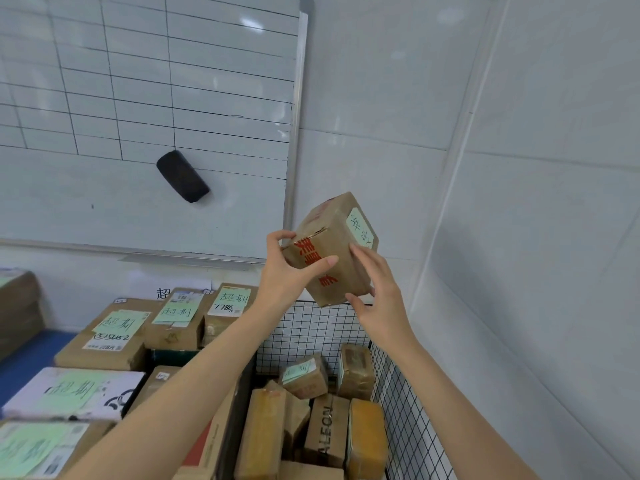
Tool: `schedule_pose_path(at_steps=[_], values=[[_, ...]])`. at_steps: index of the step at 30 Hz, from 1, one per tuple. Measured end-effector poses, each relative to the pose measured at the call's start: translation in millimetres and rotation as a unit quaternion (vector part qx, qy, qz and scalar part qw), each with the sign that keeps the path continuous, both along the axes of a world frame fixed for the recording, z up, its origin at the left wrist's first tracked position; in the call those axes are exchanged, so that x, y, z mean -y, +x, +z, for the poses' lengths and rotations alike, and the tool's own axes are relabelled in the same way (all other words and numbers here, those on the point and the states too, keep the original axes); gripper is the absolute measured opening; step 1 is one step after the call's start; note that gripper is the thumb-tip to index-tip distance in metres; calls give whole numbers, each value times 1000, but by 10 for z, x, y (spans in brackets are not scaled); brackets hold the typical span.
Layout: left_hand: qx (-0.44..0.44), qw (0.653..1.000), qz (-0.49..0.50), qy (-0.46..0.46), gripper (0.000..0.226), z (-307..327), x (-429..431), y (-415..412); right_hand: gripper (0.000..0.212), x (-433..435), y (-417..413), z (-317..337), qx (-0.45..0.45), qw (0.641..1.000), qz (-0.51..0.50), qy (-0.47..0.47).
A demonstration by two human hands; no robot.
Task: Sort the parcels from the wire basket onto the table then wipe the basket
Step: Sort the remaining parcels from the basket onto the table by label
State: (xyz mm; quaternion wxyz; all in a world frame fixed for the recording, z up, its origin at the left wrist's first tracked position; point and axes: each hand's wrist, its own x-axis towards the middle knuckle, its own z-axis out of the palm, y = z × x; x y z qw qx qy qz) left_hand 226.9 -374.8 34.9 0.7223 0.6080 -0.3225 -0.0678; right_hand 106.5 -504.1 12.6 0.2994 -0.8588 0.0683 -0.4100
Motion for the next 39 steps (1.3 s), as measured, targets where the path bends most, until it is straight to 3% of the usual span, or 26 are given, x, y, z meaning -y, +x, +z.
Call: schedule_pose_path(at_steps=[5,11,23,28,32,36,39], values=[[9,998,56,2,91,-12,77,-1,83,-19,5,-31,2,998,-25,-60],[46,994,98,13,67,-46,109,47,78,30,-16,-3,-21,995,-17,-93],[58,997,58,-11,51,-85,-95,258,93,416,-149,157,-63,996,-51,-27],[13,999,19,-40,66,-119,-117,268,106,422,-148,129,-64,997,-37,17],[-23,998,16,-58,65,-150,-98,271,100,414,-139,82,-46,997,-42,35],[3,999,-28,-36,55,-170,-94,260,94,437,-116,51,-29,995,-63,66],[33,998,-50,4,74,-194,-107,200,83,433,-101,50,-11,992,-72,102]])
